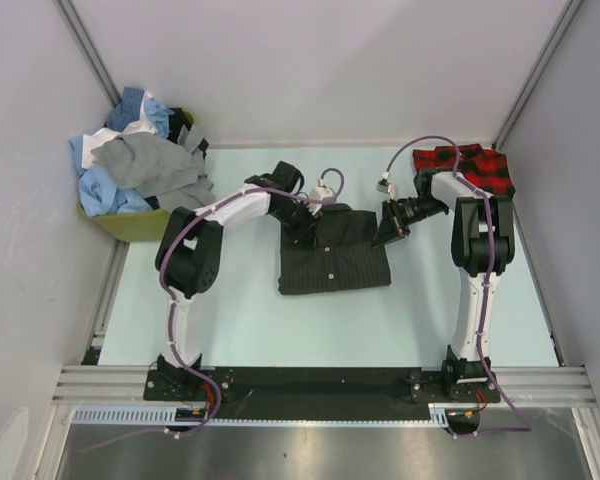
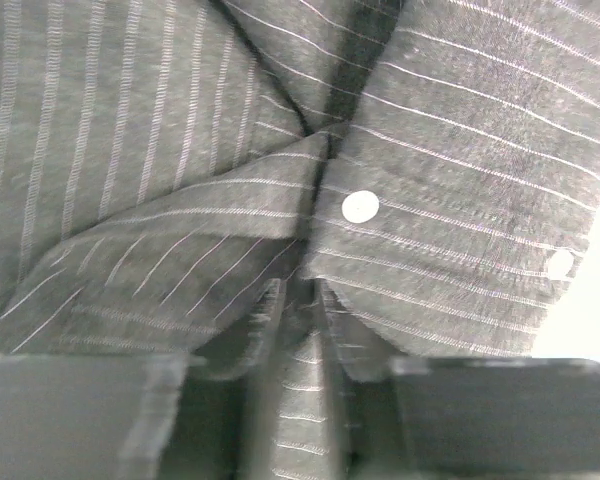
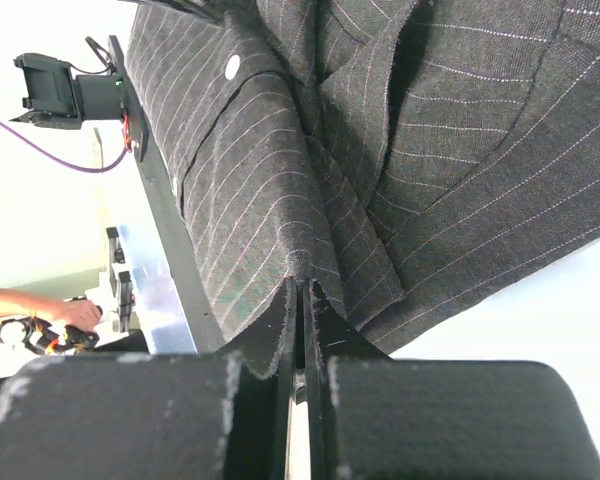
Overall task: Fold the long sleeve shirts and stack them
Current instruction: Fold the shirt
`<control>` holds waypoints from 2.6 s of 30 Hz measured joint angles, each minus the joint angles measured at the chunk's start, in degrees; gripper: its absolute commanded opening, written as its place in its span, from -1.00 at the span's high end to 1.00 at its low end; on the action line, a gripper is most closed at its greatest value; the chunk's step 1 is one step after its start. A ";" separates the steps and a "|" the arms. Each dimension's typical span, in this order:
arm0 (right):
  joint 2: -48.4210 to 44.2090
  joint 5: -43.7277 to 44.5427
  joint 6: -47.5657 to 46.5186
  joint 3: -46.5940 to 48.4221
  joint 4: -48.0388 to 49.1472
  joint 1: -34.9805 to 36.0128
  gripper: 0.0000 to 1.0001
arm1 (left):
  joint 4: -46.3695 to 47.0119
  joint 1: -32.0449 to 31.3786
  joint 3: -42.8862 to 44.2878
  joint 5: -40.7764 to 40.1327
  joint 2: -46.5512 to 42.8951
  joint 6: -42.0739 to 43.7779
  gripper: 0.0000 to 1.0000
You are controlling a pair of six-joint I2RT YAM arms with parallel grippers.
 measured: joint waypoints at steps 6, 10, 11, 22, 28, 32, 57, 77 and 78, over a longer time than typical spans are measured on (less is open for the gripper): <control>-0.07 0.02 0.96 0.00 1.16 -0.15 1.00 | -0.39 5.60 -1.79 5.44 -4.13 -3.98 -0.17; -0.15 0.07 2.23 -0.02 2.25 -0.37 1.00 | -0.96 9.88 -4.37 8.85 -5.77 -6.93 -0.22; -0.17 0.04 2.45 -0.04 2.49 -0.46 1.00 | -1.05 10.54 -5.01 9.38 -5.77 -7.39 -0.25; -0.85 0.22 5.53 -1.79 6.21 -1.55 1.00 | -1.77 10.45 -10.01 10.03 -5.66 -11.02 -0.02; -1.25 0.22 6.73 -2.27 7.43 -1.55 1.00 | -1.73 10.45 -10.40 13.29 -5.66 -12.31 -0.23; -2.21 0.17 7.23 -2.34 8.09 -1.55 1.00 | -0.46 10.60 -12.17 12.31 -5.68 -13.86 -0.33; -3.89 0.07 8.68 -2.54 8.87 -1.27 1.00 | 1.14 13.66 -12.79 13.35 -9.33 -17.07 1.00; 11.34 1.14 22.21 23.43 20.98 -1.44 1.00 | 5.97 14.43 8.68 -1.18 1.27 -16.65 1.00; 12.11 1.22 23.76 23.45 22.99 -1.42 1.00 | 6.32 14.43 9.25 -1.79 2.54 -16.74 1.00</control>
